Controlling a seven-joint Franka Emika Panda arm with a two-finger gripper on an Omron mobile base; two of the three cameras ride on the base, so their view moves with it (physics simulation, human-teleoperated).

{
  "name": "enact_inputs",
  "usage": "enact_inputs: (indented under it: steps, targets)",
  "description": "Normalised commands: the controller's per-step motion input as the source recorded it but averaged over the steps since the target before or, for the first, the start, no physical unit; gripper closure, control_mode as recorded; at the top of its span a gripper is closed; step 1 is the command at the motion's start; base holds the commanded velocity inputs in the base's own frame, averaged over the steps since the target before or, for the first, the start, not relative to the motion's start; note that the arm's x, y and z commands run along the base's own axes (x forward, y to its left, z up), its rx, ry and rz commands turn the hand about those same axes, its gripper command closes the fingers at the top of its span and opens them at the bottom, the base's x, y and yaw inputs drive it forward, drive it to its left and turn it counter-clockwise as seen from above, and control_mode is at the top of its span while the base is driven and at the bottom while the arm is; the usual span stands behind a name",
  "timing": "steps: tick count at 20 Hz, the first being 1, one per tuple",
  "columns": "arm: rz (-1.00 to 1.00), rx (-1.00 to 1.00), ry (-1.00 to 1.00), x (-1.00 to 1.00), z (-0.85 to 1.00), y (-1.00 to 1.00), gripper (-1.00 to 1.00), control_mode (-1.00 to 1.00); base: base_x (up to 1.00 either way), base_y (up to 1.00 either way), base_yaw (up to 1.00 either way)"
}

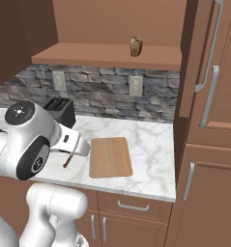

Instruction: Pick the bread, place it on the cutting board, pick the jam, place it on the counter, and close the cabinet.

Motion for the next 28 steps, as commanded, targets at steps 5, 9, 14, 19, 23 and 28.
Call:
enact_inputs:
  steps: [5, 9, 14, 19, 23, 28]
  targets:
    - [0.0, 0.0, -0.1, -0.09, 0.1, -0.1, -1.0, -1.0, 0.0, 0.0, 0.0]
    - [0.0, 0.0, -0.1, -0.1, 0.19, -0.15, -1.0, -1.0, 0.0, 0.0, 0.0]
    - [0.0, 0.0, -0.11, -0.08, 0.13, -0.08, -1.0, -1.0, 0.0, 0.0, 0.0]
    - [0.0, 0.0, -0.14, -0.11, 0.1, 0.0, -1.0, -1.0, 0.0, 0.0, 0.0]
    - [0.0, 0.0, -0.1, -0.09, 0.17, 0.0, -1.0, -1.0, 0.0, 0.0, 0.0]
    - [-0.01, 0.0, -0.02, -0.04, 0.28, 0.0, -1.0, -1.0, 0.0, 0.0, 0.0]
